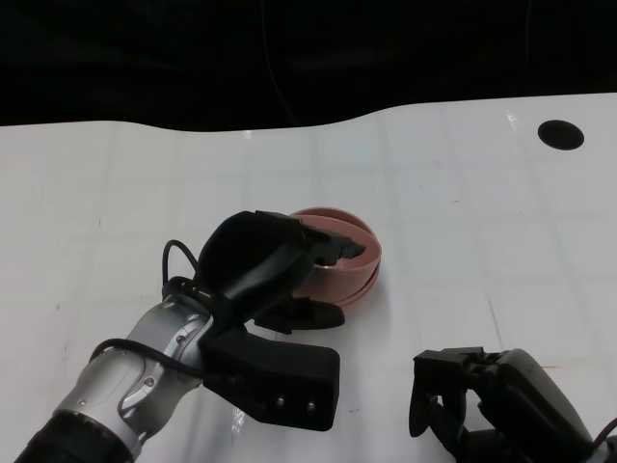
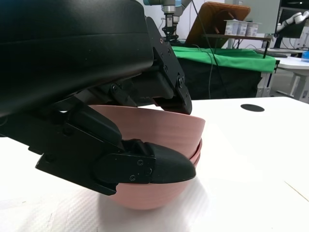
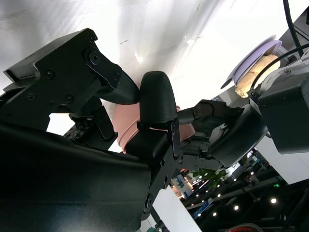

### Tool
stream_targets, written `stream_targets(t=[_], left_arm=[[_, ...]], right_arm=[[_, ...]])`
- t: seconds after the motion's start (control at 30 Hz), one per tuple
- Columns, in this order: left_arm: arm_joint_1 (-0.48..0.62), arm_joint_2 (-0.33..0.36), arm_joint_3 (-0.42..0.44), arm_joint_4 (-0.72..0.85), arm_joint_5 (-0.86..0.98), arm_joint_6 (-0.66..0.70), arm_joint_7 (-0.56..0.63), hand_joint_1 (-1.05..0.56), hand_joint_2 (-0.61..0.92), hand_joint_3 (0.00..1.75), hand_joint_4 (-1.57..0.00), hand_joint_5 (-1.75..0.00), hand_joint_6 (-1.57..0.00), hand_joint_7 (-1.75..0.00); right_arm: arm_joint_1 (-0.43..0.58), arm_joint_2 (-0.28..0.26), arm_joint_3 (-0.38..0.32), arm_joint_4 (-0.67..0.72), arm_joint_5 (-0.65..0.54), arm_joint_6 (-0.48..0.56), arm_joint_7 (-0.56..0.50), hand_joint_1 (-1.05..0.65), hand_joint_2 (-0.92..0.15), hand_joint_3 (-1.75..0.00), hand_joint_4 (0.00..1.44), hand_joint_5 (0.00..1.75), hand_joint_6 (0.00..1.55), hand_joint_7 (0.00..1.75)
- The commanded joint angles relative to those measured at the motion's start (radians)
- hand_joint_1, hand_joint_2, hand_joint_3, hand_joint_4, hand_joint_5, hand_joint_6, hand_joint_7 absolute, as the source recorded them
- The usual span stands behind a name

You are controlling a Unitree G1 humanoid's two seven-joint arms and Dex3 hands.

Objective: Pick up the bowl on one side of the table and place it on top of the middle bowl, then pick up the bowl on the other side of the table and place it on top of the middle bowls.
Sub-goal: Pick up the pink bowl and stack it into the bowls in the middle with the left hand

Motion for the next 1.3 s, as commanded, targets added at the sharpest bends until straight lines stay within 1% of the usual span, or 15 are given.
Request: stream_targets(t=[0.03, 0.13, 0.47, 0.57, 0.77, 0.93, 1.1, 1.17, 1.3], left_arm=[[0.017, 0.018, 0.000, -0.017, -0.007, 0.017, -0.035, -0.91, 0.92, 0.56, -0.50, 0.00, -0.59, 0.00], [0.021, 0.018, 0.003, -0.027, -0.014, 0.027, -0.052, -0.92, 0.92, 0.57, -0.46, 0.00, -0.57, 0.00], [0.028, 0.019, -0.003, -0.015, -0.009, 0.040, -0.055, -0.92, 0.92, 0.57, -0.45, 0.00, -0.57, 0.00], [0.028, 0.018, -0.011, 0.000, 0.003, 0.046, -0.048, -0.92, 0.92, 0.58, -0.38, 0.00, -0.55, 0.00], [0.030, 0.013, -0.033, 0.041, 0.028, 0.058, -0.029, -0.91, 0.92, 0.61, -0.21, 0.00, -0.43, 0.00], [0.034, 0.006, -0.046, 0.067, 0.033, 0.061, -0.016, -0.93, 0.92, 0.71, -0.08, 0.00, -0.32, 0.00], [0.036, -0.001, -0.052, 0.092, 0.031, 0.057, -0.003, -0.92, 0.92, 0.74, -0.03, 0.00, -0.28, 0.00], [0.034, -0.004, -0.056, 0.109, 0.033, 0.054, 0.011, -0.91, 0.92, 0.74, -0.02, 0.00, -0.27, 0.00], [0.025, -0.005, -0.058, 0.129, 0.029, 0.050, 0.023, -0.91, 0.92, 0.75, 0.00, 0.00, -0.27, 0.00]], right_arm=[[0.004, -0.017, -0.007, 0.003, 0.014, -0.010, -0.001, -0.16, -0.50, -1.28, 0.83, 1.75, 0.67, 1.63], [0.002, -0.017, -0.007, 0.005, 0.013, -0.011, -0.003, -0.16, -0.49, -1.28, 0.84, 1.75, 0.67, 1.64], [0.000, -0.020, -0.006, 0.011, 0.014, -0.016, -0.001, -0.16, -0.49, -1.28, 0.83, 1.75, 0.66, 1.64], [-0.004, -0.019, -0.008, 0.016, 0.007, -0.026, -0.013, -0.16, -0.49, -1.28, 0.83, 1.75, 0.66, 1.63], [-0.005, -0.017, -0.009, 0.023, 0.001, -0.031, -0.020, -0.16, -0.49, -1.27, 0.83, 1.75, 0.66, 1.63], [-0.003, -0.016, -0.009, 0.025, 0.002, -0.038, -0.023, -0.16, -0.50, -1.26, 0.82, 1.75, 0.67, 1.63], [-0.001, -0.015, -0.009, 0.024, 0.005, -0.038, -0.020, -0.16, -0.51, -1.24, 0.82, 1.75, 0.67, 1.63], [-0.003, -0.014, -0.009, 0.025, 0.006, -0.040, -0.020, -0.16, -0.53, -1.20, 0.82, 1.75, 0.66, 1.65], [-0.003, -0.016, -0.009, 0.017, 0.013, -0.031, -0.008, -0.17, -0.55, -1.18, 0.82, 1.75, 0.66, 1.66]])
